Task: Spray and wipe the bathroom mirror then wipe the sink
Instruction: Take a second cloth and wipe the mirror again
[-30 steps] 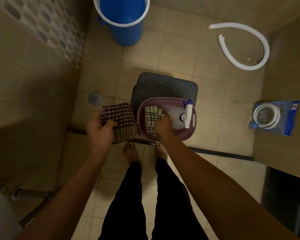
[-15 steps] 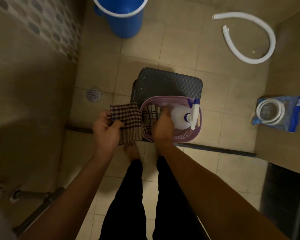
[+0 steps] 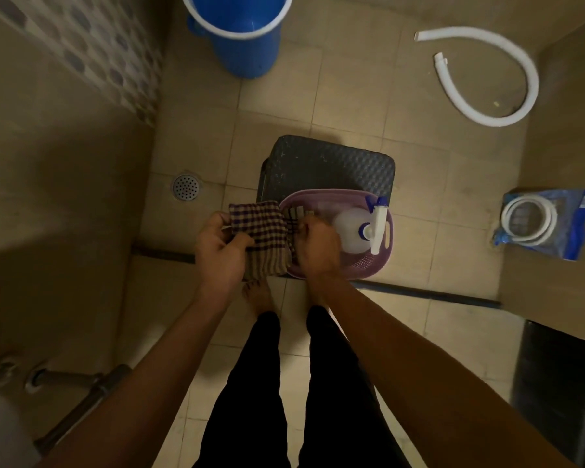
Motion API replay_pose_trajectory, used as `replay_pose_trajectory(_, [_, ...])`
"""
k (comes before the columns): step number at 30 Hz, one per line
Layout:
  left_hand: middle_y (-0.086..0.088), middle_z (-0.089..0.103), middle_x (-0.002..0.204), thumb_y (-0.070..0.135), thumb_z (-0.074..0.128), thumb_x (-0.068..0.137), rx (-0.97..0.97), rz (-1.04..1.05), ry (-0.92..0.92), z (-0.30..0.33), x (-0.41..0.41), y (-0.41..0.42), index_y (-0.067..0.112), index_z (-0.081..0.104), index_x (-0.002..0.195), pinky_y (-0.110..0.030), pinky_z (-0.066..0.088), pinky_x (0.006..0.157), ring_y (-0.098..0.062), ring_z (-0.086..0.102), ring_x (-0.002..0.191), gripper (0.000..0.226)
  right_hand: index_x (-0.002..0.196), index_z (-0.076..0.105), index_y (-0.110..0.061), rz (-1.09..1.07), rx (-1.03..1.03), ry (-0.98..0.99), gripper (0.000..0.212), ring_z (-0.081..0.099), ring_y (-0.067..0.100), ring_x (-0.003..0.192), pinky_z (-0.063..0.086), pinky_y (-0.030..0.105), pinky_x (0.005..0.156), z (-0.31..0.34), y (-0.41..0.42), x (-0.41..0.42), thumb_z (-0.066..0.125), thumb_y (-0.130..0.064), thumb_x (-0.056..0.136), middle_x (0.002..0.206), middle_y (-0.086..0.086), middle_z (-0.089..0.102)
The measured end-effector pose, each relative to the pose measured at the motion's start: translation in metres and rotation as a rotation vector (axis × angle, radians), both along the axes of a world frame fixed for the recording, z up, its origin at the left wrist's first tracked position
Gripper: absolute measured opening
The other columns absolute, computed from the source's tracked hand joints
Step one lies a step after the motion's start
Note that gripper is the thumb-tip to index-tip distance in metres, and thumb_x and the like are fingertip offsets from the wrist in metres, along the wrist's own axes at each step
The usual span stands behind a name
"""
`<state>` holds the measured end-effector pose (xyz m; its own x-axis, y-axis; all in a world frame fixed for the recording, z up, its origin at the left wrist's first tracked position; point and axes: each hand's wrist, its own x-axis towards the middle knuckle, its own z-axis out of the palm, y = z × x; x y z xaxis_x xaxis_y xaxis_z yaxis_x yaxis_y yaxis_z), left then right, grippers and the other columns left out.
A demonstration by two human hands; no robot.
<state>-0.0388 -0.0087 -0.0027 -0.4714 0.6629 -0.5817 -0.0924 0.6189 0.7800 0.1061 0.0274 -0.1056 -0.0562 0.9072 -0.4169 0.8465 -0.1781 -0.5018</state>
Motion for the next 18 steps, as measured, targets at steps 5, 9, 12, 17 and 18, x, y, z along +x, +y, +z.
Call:
replay_pose_trajectory(5, [-0.004,0.067,0.083,-0.017,0.044,0.083,0.037,-0.088,-0.128,0.031,0.011,0.009,0.009,0.059,0.090,-0.020,0.055,0.061,-0.004,0.066,0.071,0.031,0.098,0.065,-0.017,-0.368,0.004,0.560,0.018,0.062,0.001,0.084,0.051,0.016,0.077,0.065,0.002,0.003,0.052,-0.029,0.099,0.089,-0.007,0.067])
replay_pose_trajectory(9, [-0.002,0.067,0.085,-0.018,0.037,0.080,0.076,-0.181,-0.283,0.058,0.020,0.011,0.009,0.061,0.092,-0.018,0.054,0.064,-0.004,0.065,0.074,0.038,0.097,0.068,-0.006,-0.670,-0.606,1.100,0.056,0.072,0.022,0.086,0.055,0.042,0.087,0.121,0.011,0.016,0.046,-0.058,0.090,0.092,0.011,0.074])
replay_pose_trajectory(12, [-0.001,0.068,0.085,-0.017,0.037,0.079,0.054,-0.174,-0.372,0.070,0.027,0.010,0.009,0.063,0.091,-0.020,0.054,0.065,-0.010,0.065,0.077,0.039,0.056,0.072,-0.008,-0.842,-0.705,1.253,0.078,0.067,0.005,0.050,0.055,0.024,0.055,0.147,0.008,0.030,0.024,-0.048,0.103,0.054,0.003,0.070])
replay_pose_trajectory(17, [-0.007,0.069,0.095,-0.012,0.043,0.083,-0.048,-0.159,-0.307,0.081,0.024,-0.001,0.006,0.062,0.101,-0.034,0.053,0.076,-0.022,0.064,0.089,0.031,0.125,0.065,-0.007,-0.706,-0.968,1.384,0.089,0.057,0.034,0.123,0.042,0.050,0.107,0.128,-0.014,0.038,0.043,-0.080,0.079,0.134,0.020,0.058])
replay_pose_trajectory(18, [-0.009,0.069,0.098,-0.011,0.045,0.085,-0.064,-0.163,-0.276,0.082,0.021,-0.005,0.005,0.061,0.102,-0.036,0.052,0.079,-0.023,0.064,0.091,0.029,0.132,0.059,-0.007,-0.630,-1.012,1.397,0.089,0.051,0.037,0.128,0.035,0.053,0.112,0.126,-0.015,0.039,0.054,-0.076,0.077,0.140,0.021,0.053])
